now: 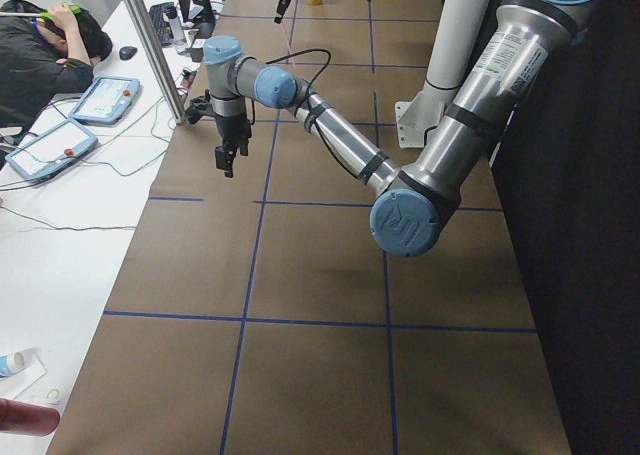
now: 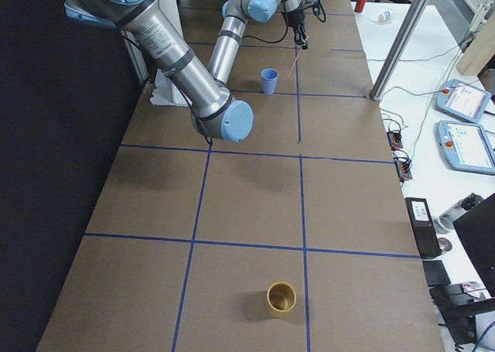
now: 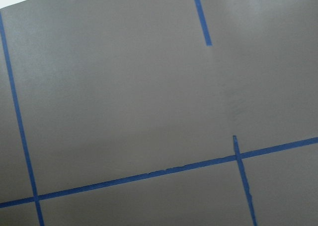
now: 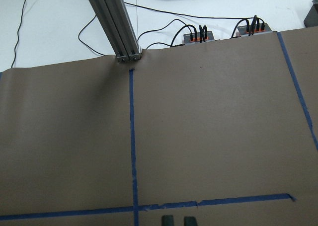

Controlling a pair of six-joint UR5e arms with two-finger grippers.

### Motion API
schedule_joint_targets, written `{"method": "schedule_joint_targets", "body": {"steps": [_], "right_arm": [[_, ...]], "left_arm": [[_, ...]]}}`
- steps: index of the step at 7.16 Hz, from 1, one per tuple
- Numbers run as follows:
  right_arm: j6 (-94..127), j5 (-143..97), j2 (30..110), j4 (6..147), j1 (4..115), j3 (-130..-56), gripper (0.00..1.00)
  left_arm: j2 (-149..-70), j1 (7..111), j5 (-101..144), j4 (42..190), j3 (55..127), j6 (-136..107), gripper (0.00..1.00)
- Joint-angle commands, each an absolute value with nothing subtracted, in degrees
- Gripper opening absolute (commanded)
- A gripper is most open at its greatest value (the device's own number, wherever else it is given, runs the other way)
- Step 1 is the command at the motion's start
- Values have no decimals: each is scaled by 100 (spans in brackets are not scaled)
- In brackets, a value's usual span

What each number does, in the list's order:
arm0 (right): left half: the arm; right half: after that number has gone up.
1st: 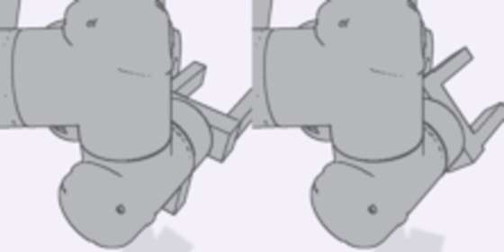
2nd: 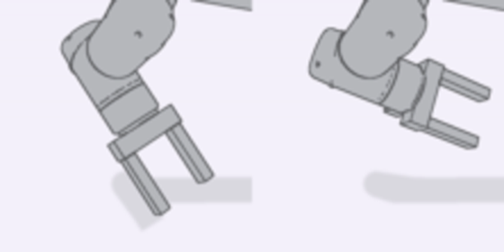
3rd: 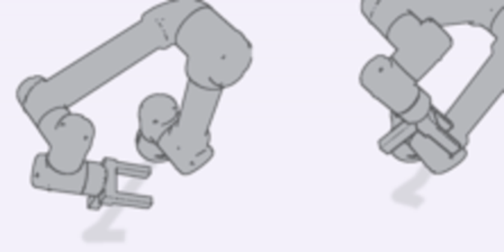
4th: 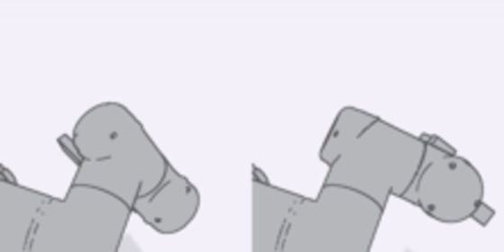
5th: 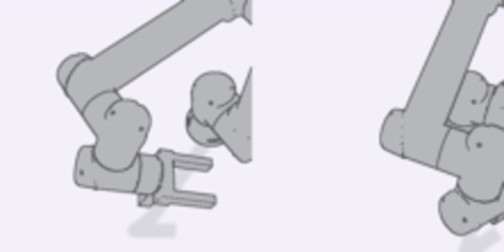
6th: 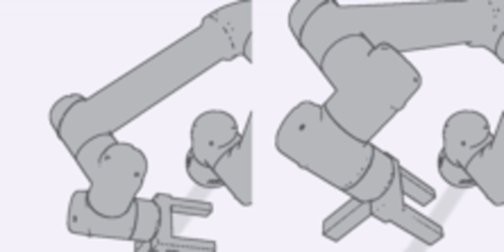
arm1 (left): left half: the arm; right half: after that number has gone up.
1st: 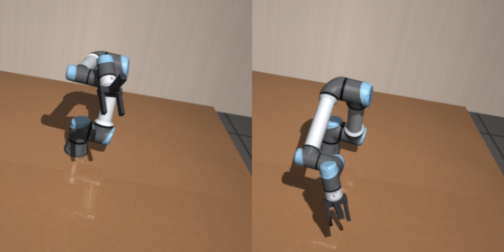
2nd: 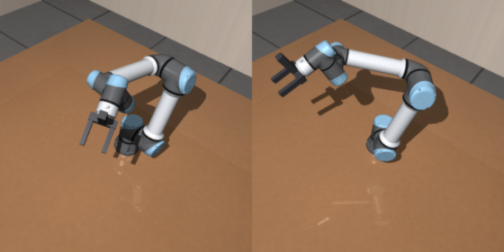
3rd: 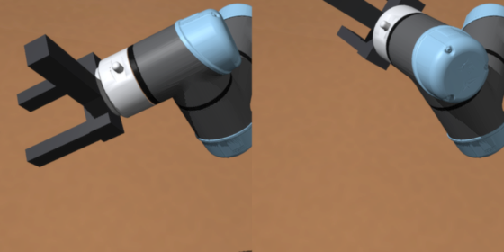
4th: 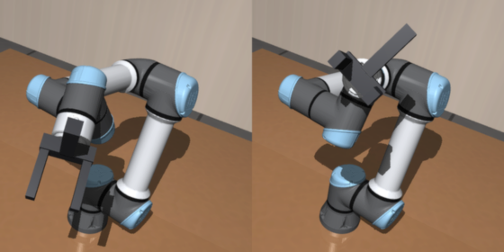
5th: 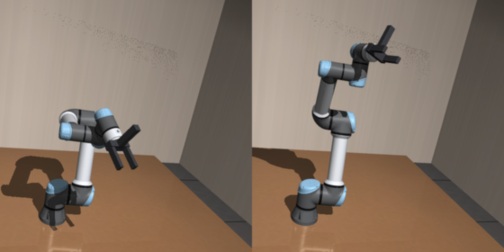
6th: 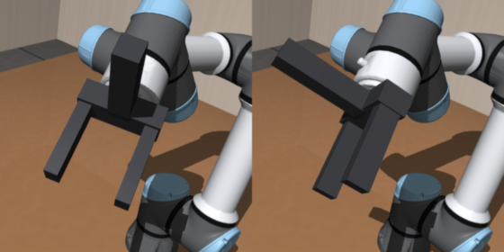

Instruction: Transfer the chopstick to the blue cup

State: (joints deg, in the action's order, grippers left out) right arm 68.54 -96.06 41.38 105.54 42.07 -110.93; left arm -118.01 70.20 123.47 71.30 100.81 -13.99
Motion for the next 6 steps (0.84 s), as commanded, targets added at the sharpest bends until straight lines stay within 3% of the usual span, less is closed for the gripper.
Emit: {"method": "schedule_joint_targets", "body": {"steps": [1,6], "right_arm": [[7093,-8834,3650,10547,3482,-10646,0],[7093,-8622,3595,10556,2892,-10372,0]], "left_arm": [[-11769,7040,12357,7154,9968,-1345,100],[-11769,7040,12357,7163,9870,-1345,100]]}}
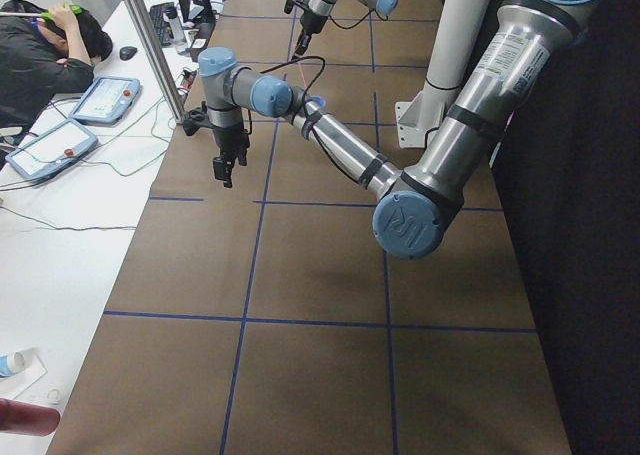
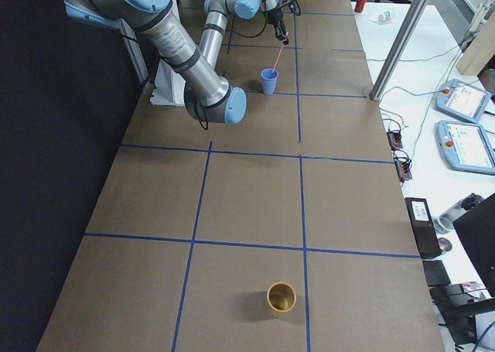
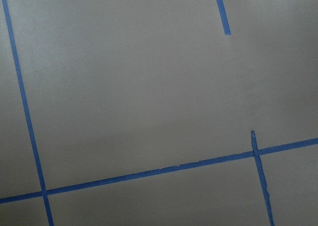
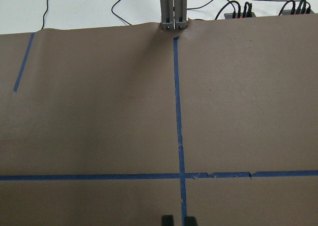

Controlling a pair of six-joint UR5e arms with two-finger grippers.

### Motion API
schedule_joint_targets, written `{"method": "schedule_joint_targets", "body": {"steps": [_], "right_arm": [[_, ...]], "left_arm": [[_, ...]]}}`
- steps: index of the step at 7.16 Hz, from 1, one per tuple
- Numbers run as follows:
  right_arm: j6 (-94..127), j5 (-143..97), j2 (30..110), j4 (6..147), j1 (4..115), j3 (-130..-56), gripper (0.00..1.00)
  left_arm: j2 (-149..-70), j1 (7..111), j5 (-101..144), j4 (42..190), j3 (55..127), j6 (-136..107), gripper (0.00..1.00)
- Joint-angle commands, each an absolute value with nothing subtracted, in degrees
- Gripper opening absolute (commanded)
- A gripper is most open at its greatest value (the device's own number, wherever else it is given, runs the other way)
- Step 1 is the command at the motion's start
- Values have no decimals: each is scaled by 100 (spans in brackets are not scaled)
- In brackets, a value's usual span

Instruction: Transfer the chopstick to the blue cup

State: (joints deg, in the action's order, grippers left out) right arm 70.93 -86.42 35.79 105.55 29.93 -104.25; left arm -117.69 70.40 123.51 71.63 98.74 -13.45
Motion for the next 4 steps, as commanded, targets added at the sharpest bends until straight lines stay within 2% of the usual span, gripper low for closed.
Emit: {"method": "schedule_joint_targets", "body": {"steps": [1,2,3,4], "right_arm": [[7093,-8613,3595,10547,2796,-10293,2],[7093,-8613,3638,10547,2760,-10283,3],[7093,-8622,3630,10547,2760,-10283,22],[7110,-8579,3717,10556,2664,-10275,98]], "left_arm": [[-11769,7040,12357,7154,9879,-1345,100],[-11769,7040,12357,7154,9870,-1345,100],[-11769,7040,12357,7163,9870,-1345,100],[-11769,7040,12357,7163,9870,-1345,100]]}}
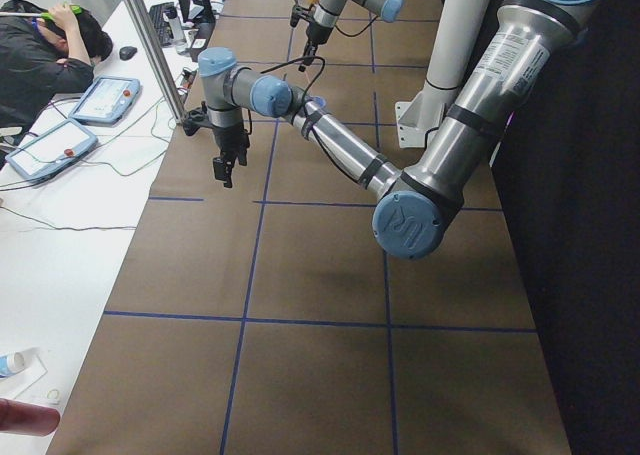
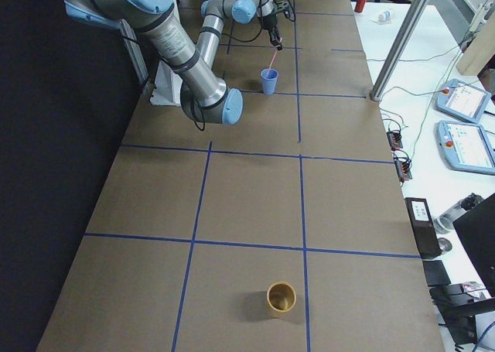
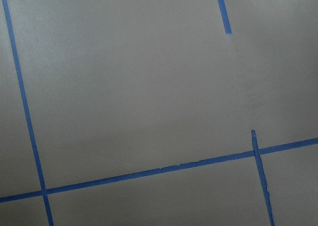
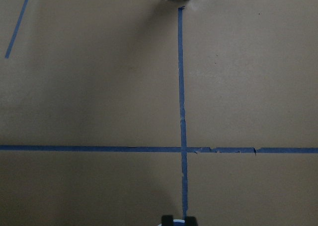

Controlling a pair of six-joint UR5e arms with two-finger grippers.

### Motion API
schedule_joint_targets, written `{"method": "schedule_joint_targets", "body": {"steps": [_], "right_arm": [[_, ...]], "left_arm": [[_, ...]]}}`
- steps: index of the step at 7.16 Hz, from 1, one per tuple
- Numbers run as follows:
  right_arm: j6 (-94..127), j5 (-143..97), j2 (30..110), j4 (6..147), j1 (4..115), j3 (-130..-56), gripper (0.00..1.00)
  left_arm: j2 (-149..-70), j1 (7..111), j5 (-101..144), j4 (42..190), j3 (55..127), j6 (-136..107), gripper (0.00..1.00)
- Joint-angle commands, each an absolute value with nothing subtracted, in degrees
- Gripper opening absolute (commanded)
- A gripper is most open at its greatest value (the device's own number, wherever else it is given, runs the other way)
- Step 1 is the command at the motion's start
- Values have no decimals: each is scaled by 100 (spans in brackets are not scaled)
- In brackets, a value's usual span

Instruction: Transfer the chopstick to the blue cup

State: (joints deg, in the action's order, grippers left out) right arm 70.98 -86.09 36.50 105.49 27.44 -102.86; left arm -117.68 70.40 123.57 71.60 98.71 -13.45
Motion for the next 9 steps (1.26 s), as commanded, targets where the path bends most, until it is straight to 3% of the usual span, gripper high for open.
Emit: {"method": "schedule_joint_targets", "body": {"steps": [1,5,7,9], "right_arm": [[7119,-8517,3692,10547,2672,-10283,100],[7041,-9363,3944,10965,3187,-10921,100],[5968,-10472,5021,11101,4249,-11851,100],[4334,-11587,5980,11031,5495,-12024,100]], "left_arm": [[-11769,7040,12357,7163,9870,-1353,100],[-11751,7136,12357,7163,9870,-1345,100],[-11428,7574,12662,7120,9870,-673,100],[-10901,8093,12823,7128,9861,293,100]]}}
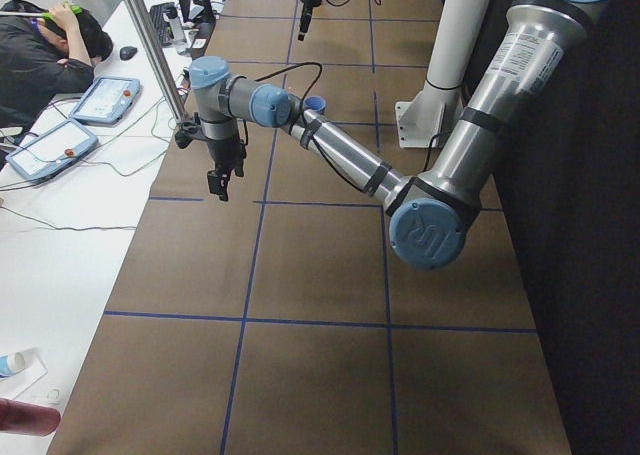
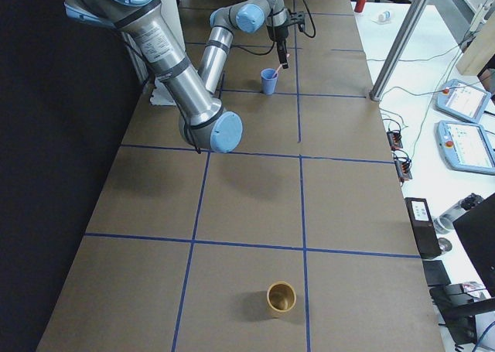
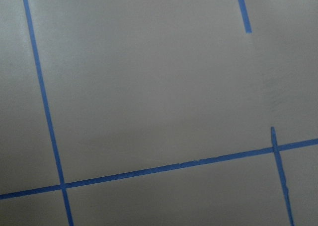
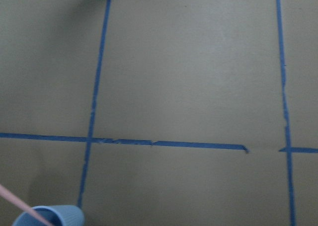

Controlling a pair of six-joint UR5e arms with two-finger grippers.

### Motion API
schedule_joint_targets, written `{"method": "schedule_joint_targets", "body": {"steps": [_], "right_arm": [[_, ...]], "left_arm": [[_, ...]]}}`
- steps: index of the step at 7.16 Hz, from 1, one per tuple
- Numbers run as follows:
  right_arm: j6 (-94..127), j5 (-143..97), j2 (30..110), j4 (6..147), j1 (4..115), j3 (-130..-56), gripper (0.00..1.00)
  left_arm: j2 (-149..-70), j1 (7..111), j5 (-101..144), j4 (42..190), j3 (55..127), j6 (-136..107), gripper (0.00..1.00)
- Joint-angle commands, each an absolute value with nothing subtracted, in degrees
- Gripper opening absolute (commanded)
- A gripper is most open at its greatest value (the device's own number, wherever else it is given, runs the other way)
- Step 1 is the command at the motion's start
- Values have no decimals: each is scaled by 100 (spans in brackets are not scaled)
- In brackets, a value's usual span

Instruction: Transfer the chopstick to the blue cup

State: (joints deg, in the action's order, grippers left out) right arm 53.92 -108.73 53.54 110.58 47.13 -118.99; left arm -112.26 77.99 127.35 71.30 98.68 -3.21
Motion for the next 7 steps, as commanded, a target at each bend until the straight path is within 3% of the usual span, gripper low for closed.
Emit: {"method": "schedule_joint_targets", "body": {"steps": [1,4,7], "right_arm": [[3402,-11688,6499,11030,6015,-11997,100],[1762,-12932,8090,9281,7492,-11149,100],[-24,-13271,9251,8930,8453,-10268,100]], "left_arm": [[-10716,8251,12858,7163,9687,647,100],[-10337,8778,13210,7549,9012,1578,100],[-9932,8991,13491,8076,8684,1942,100]]}}
